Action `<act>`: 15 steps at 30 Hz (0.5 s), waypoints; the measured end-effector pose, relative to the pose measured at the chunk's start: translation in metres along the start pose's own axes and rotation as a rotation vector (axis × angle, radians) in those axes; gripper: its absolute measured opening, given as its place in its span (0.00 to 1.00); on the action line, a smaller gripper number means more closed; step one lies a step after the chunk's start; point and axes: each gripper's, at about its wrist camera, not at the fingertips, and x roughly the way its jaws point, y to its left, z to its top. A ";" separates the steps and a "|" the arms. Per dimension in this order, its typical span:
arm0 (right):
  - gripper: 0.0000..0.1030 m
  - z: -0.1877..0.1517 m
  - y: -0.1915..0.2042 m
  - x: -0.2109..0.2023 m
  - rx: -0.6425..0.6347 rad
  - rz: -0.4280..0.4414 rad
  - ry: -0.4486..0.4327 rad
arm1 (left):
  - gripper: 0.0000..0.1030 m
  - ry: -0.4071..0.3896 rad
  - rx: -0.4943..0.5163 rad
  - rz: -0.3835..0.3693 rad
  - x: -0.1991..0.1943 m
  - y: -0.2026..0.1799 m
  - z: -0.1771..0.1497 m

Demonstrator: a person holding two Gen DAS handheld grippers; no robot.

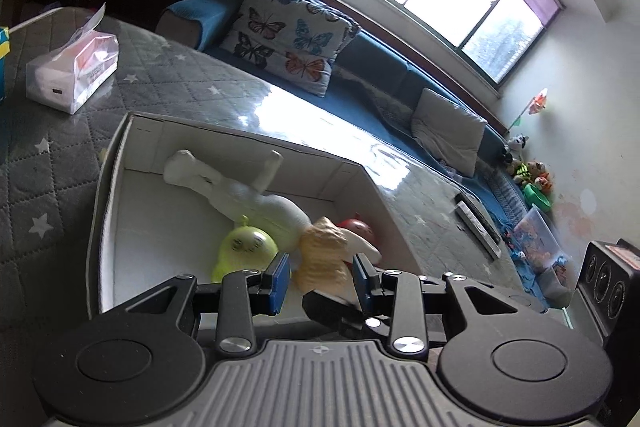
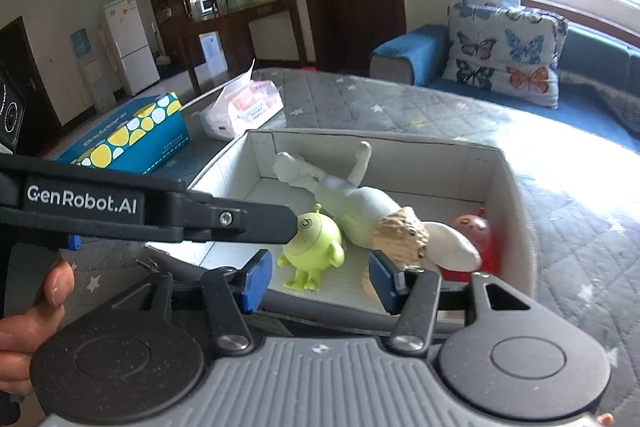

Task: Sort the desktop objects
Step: 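Lower the green alien into the box and open the left gripper, then move the left tool to the red-and-black doll figurine and close on it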

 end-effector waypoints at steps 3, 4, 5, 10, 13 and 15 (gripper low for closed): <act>0.55 -0.008 -0.001 -0.018 -0.005 -0.019 -0.032 | 0.36 -0.002 0.017 -0.017 -0.005 -0.011 -0.008; 0.58 -0.010 -0.002 -0.024 -0.008 -0.027 -0.043 | 0.36 -0.002 0.022 -0.023 -0.006 -0.015 -0.011; 0.59 -0.013 -0.002 -0.029 -0.011 -0.036 -0.053 | 0.36 -0.001 0.029 -0.030 -0.007 -0.019 -0.014; 0.59 -0.026 -0.007 -0.053 -0.014 -0.076 -0.090 | 0.36 -0.009 0.073 -0.055 -0.014 -0.040 -0.028; 0.59 -0.038 -0.013 -0.067 -0.001 -0.095 -0.109 | 0.36 -0.013 0.105 -0.064 -0.016 -0.052 -0.037; 0.59 -0.045 -0.016 -0.075 0.005 -0.114 -0.121 | 0.36 -0.015 0.128 -0.069 -0.018 -0.061 -0.042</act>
